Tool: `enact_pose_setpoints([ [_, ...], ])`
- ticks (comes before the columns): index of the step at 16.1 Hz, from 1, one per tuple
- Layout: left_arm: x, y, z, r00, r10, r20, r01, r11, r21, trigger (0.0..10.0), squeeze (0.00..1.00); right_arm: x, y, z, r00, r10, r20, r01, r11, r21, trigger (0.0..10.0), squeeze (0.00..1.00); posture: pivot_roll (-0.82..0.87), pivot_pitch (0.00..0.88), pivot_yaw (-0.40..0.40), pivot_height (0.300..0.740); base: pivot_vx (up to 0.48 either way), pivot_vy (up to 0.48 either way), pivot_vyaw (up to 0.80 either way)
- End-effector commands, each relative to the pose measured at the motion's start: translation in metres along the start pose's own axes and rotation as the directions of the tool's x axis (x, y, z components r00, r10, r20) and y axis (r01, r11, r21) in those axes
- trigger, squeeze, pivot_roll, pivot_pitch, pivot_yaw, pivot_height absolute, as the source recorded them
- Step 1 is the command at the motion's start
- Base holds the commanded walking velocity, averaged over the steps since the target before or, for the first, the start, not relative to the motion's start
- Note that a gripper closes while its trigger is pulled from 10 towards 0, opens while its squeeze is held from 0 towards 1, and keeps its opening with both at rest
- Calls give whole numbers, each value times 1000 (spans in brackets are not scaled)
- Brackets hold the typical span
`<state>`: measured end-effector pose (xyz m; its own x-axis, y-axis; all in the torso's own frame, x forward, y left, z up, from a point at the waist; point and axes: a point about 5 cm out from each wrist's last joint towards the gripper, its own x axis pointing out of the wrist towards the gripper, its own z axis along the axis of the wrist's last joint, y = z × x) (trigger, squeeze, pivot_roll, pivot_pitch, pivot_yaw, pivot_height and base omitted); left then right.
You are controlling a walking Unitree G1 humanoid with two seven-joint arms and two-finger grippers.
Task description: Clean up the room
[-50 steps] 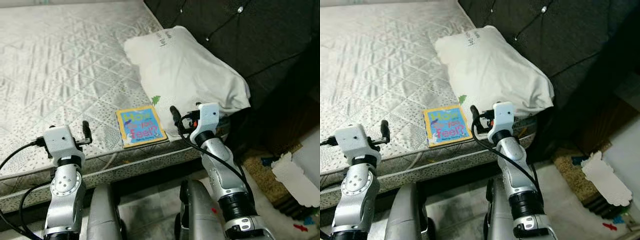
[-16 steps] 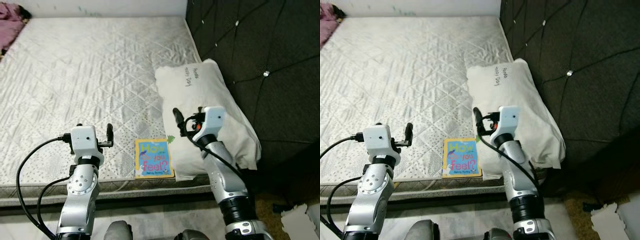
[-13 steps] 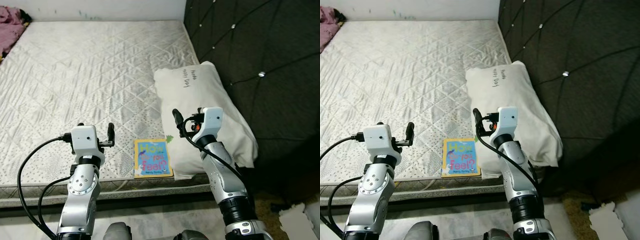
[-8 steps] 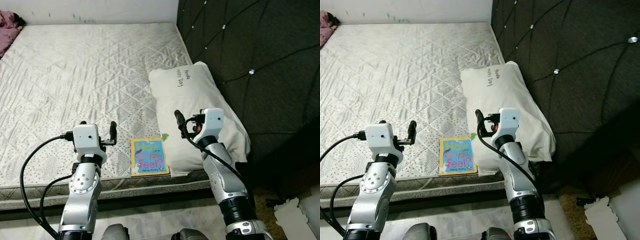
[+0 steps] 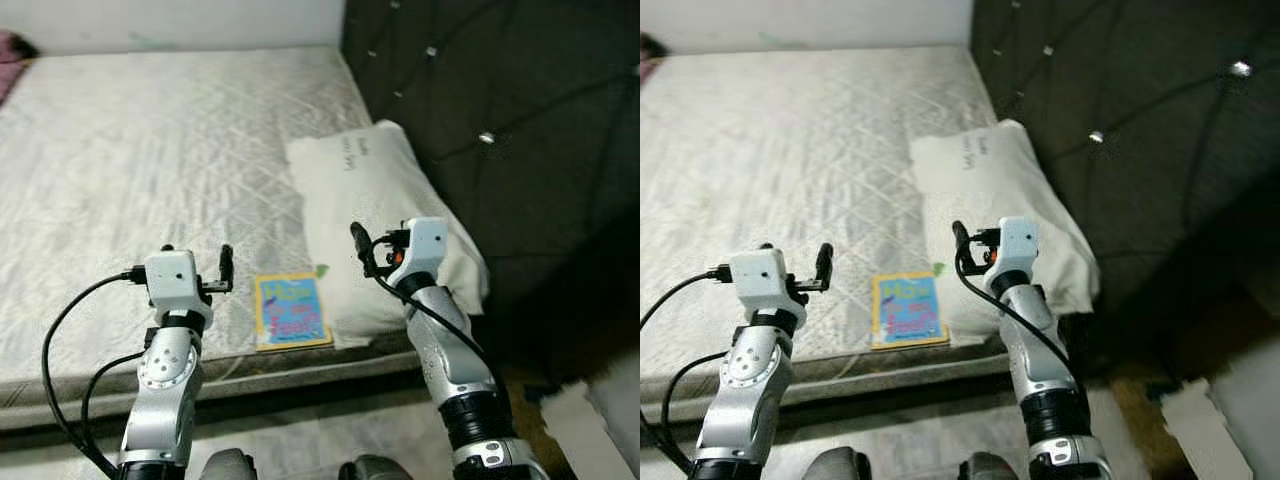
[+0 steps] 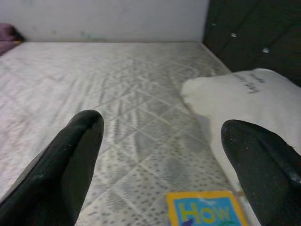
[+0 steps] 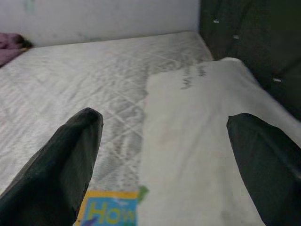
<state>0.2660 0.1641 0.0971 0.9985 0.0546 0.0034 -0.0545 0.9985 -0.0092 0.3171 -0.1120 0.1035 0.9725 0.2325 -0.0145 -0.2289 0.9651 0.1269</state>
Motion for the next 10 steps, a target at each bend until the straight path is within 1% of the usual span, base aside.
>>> enact_pose_setpoints([
  [1,1,-1,-1,1000,-4,2,4,1000,-3,10000,0,1,-1,1,1000,-5,8,5,1000,-10,10000,0,-25,44,-18,740,0,0,0],
  [3,1,0,-1,1000,-2,1,2,1000,-7,10000,0,1,-1,1,1000,-3,8,3,1000,-9,10000,0,-25,42,-18,740,0,0,0],
  [4,1,0,-1,1000,-2,1,2,1000,-8,10000,0,1,-1,1,1000,-3,8,3,1000,-9,10000,0,-25,39,-18,740,0,247,0],
  [10,3,-2,-1,1000,-13,5,13,1000,-27,10000,0,2,-3,1,1000,-1,7,1,1000,-20,10000,0,-29,33,-21,740,0,480,0],
])
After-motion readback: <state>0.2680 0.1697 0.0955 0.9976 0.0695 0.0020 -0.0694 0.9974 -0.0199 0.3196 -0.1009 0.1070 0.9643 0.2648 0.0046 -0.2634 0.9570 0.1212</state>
